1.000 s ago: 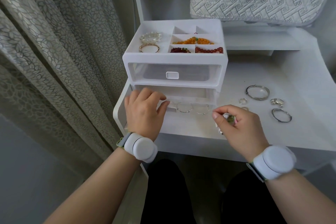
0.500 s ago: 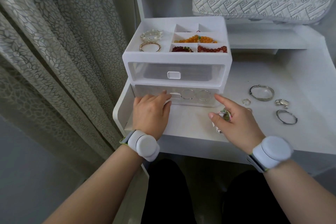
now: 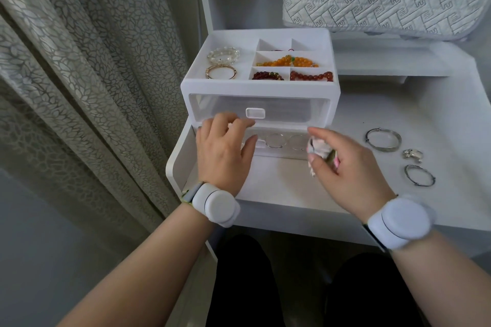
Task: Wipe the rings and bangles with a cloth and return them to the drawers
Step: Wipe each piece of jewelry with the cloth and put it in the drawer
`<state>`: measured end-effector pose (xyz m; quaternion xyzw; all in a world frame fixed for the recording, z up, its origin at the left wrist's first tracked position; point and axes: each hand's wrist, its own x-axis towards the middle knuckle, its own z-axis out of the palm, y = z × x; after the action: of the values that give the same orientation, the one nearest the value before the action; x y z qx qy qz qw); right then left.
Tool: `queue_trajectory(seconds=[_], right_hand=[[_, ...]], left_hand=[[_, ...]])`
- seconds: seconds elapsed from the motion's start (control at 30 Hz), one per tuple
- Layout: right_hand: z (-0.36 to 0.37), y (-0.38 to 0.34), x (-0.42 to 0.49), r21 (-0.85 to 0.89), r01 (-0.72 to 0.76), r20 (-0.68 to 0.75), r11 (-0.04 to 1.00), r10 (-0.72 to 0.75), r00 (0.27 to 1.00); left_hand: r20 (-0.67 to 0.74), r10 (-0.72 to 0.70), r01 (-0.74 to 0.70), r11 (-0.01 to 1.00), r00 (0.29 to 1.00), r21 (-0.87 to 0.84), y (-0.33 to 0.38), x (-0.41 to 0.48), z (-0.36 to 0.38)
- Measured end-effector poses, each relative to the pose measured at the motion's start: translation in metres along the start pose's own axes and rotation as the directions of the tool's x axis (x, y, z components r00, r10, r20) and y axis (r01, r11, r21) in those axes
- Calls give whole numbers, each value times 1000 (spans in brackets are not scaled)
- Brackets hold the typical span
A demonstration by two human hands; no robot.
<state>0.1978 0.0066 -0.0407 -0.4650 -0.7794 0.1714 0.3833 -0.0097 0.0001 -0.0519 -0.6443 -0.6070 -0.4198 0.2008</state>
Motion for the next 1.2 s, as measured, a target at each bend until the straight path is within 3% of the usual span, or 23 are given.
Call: queue_trajectory(seconds=[0.13,0.23,0.37,0.63,0.83,1.2], right_hand=[[-10,-7,17,-192,104,-102,976,-125,987],[-17,-14,25,-312,81,-171,946,-140,975],[-23,-18,28,-346,44,-206,937,-122,971],[-35,-30,29,-357,-14,-139,934,-38,990],[-53,-42,33,-310,-79,-9,947,81,997],[-68,-48,52,-280,-113,125,953,153,980]], left_hand=[[-18,-10,11,999,1000,45,9,15,2],[23,-9,7,997,1000,72,12,20,5],[46,16,-21,994,999,104,15,21,6],[49,29,-35,992,998,119,17,25,5],[7,52,-53,990,999,129,19,14,-6],[-71,75,-64,987,995,149,29,-12,-32]])
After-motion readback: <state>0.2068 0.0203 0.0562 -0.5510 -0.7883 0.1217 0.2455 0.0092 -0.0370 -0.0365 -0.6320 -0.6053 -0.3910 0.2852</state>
